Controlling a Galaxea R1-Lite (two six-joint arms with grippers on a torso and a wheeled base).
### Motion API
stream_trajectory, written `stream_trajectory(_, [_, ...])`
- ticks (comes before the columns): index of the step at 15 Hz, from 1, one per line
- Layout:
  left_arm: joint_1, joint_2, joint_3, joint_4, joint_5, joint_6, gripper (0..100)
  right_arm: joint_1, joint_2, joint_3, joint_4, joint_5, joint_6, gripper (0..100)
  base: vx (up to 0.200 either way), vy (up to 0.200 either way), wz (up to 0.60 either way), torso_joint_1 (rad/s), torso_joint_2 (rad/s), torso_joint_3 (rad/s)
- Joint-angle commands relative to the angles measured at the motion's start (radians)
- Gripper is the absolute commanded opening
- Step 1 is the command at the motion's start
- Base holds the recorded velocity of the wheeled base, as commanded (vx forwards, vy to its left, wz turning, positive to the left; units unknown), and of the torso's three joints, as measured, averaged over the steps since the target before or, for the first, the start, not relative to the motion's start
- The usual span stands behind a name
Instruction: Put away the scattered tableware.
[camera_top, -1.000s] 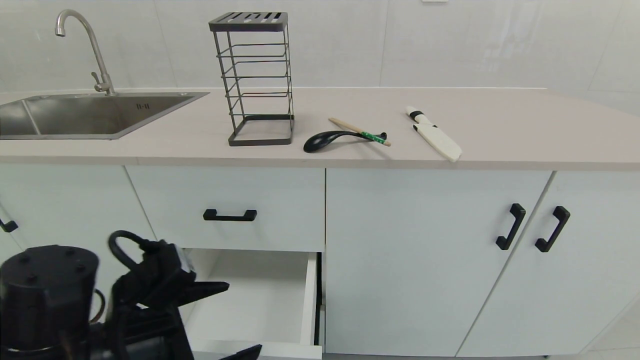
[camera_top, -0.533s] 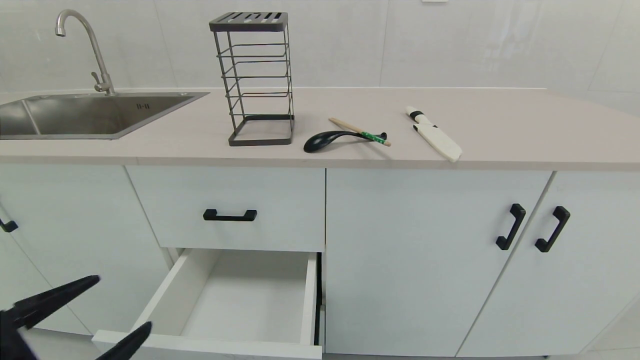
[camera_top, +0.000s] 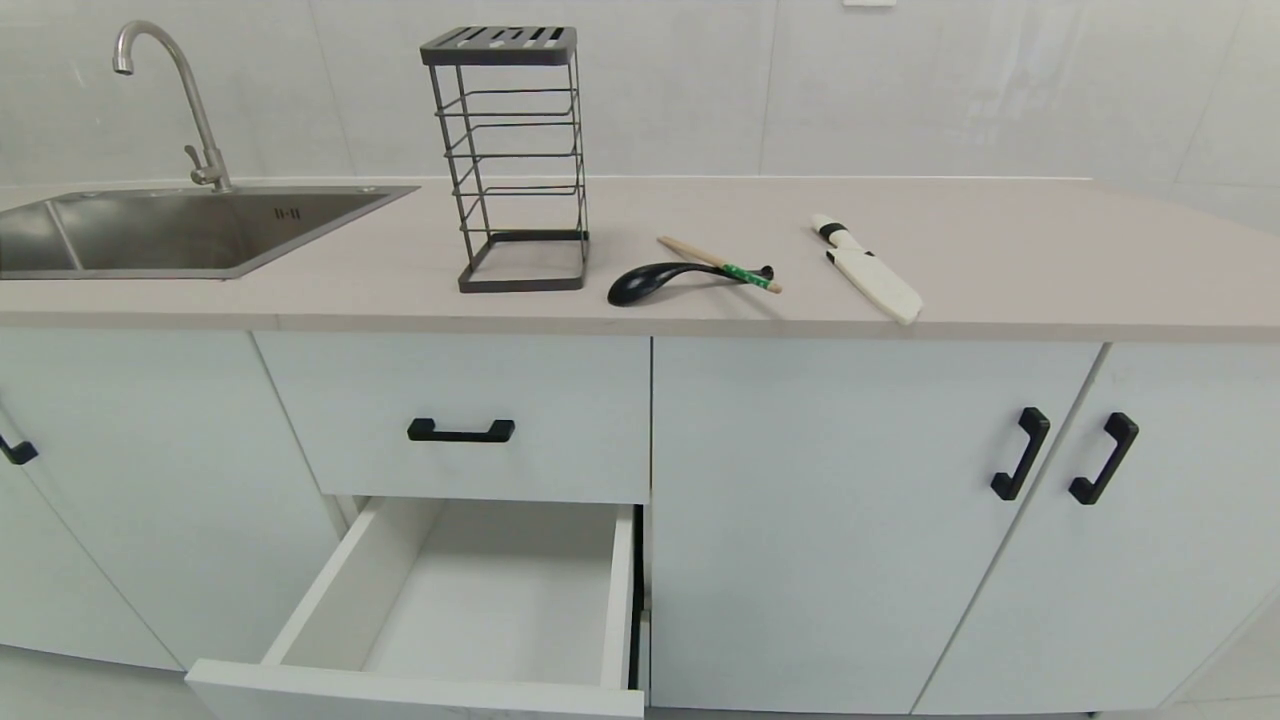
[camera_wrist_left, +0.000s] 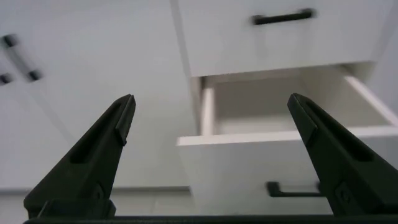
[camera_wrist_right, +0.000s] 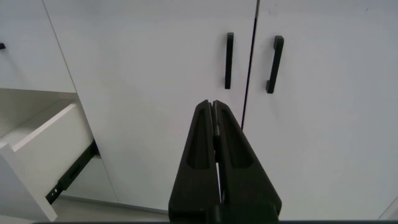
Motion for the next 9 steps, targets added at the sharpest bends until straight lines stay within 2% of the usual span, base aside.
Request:
stream_trajectory(1, [0.009, -0.046, 0.005, 0.007, 0.026, -0.053, 100, 0.000, 0.001, 0.000, 0.000, -0.032, 0.001, 0, 0.000, 0.000, 0.00, 0.000, 0.00, 0.000])
stream_trajectory(2, [0.009, -0.046, 0.005, 0.008, 0.052, -0.073, 100, 0.000, 0.001, 0.000, 0.001, -0.047, -0.010, 0, 0.000, 0.000, 0.00, 0.000, 0.00, 0.000])
stream_trajectory(3, [0.009, -0.046, 0.005, 0.008, 0.057, -0.075, 100, 0.000, 0.001, 0.000, 0.001, -0.047, -0.012, 0, 0.000, 0.000, 0.00, 0.000, 0.00, 0.000])
stream_trajectory(4, [0.009, -0.046, 0.005, 0.007, 0.084, -0.050, 100, 0.000, 0.001, 0.000, 0.003, -0.053, -0.027, 0, 0.000, 0.000, 0.00, 0.000, 0.00, 0.000])
stream_trajectory(5, [0.009, -0.046, 0.005, 0.008, 0.081, -0.050, 100, 0.000, 0.001, 0.000, 0.055, -0.110, -0.030, 0, 0.000, 0.000, 0.00, 0.007, -0.09, -0.105])
stream_trajectory(6, [0.008, -0.046, 0.005, 0.008, 0.081, -0.050, 100, 0.000, 0.001, 0.000, 0.073, -0.124, -0.028, 0, 0.000, 0.000, 0.00, 0.012, -0.09, -0.227])
stream_trajectory(7, [0.008, -0.046, 0.005, 0.008, 0.000, -0.055, 100, 0.000, 0.001, 0.000, 0.063, -0.126, -0.042, 0, 0.000, 0.000, 0.00, 0.046, -0.29, -0.300])
stream_trajectory(8, [0.008, -0.046, 0.005, 0.024, -0.133, -0.075, 100, 0.000, 0.001, 0.000, 0.063, -0.126, -0.042, 0, 0.000, 0.000, 0.00, 0.036, -0.44, -0.330])
stream_trajectory(9, [0.008, -0.044, 0.004, 0.091, -0.216, -0.101, 100, 0.000, 0.001, 0.000, 0.063, -0.130, -0.035, 0, 0.000, 0.000, 0.00, 0.032, -0.44, -0.339])
